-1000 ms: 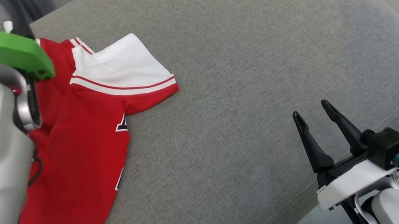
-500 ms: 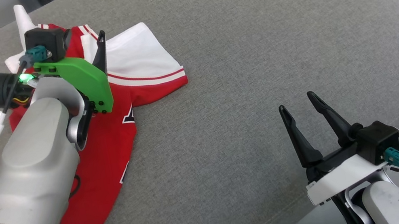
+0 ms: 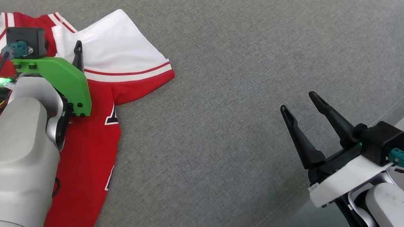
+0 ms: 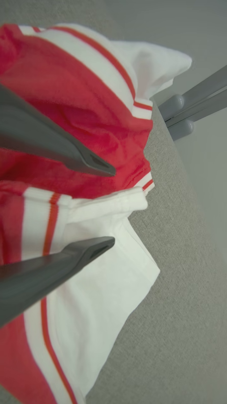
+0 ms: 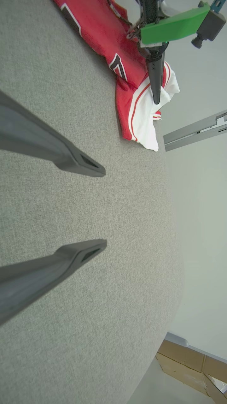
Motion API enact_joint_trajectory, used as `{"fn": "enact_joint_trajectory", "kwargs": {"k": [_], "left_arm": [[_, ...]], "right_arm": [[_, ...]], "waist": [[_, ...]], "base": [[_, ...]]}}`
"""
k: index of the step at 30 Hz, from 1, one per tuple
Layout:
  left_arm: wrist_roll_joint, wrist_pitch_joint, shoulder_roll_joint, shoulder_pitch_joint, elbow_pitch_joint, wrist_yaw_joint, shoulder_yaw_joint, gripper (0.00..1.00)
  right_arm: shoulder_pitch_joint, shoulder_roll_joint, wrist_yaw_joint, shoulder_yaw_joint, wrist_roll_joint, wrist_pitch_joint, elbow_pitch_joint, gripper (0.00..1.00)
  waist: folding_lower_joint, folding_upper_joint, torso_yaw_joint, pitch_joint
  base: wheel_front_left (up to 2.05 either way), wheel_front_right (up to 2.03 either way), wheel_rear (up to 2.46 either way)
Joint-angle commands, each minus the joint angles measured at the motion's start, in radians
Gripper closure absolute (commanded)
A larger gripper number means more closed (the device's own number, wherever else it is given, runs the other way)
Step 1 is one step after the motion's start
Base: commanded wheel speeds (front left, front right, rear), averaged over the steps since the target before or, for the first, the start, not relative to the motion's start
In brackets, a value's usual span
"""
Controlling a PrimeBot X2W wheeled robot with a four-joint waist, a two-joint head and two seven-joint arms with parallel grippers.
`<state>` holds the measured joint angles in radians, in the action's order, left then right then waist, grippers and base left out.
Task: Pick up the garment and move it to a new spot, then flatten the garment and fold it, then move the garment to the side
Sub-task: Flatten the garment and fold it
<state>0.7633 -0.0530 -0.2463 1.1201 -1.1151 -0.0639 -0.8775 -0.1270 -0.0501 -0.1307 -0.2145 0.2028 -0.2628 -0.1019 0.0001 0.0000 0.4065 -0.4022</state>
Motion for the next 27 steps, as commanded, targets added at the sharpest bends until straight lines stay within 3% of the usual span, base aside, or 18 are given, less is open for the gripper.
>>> {"fn": "enact_joint_trajectory", "kwargs": {"k": [1,11,22,27], "left_arm": [[0.004,-0.011,0.004,0.018,-0.004,-0.013,-0.002,1.00],[-0.015,-0.155,0.071,-0.033,0.052,-0.041,-0.032,1.00],[-0.087,-0.212,0.146,-0.402,0.413,-0.008,-0.158,1.00],[-0.099,-0.213,0.170,-0.508,0.493,-0.002,-0.210,1.00]], "right_arm": [[-0.011,0.000,0.000,-0.002,0.009,-0.003,0.001,0.00],[0.009,-0.001,0.000,0.020,-0.013,-0.003,-0.018,0.00],[0.067,-0.001,0.000,0.066,-0.041,-0.003,-0.030,0.00],[0.055,-0.001,0.000,0.053,-0.047,-0.003,-0.040,0.00]], "waist": [[-0.0001,0.0000,-0.004,-0.001],[-0.0001,0.0000,-0.049,0.056],[-0.0001,0.0000,-0.120,0.154],[-0.0001,0.0000,-0.132,0.167]], "base": [[0.00,0.00,0.00],[0.00,0.00,0.00],[0.00,0.00,0.00],[0.00,0.00,0.00]]}}
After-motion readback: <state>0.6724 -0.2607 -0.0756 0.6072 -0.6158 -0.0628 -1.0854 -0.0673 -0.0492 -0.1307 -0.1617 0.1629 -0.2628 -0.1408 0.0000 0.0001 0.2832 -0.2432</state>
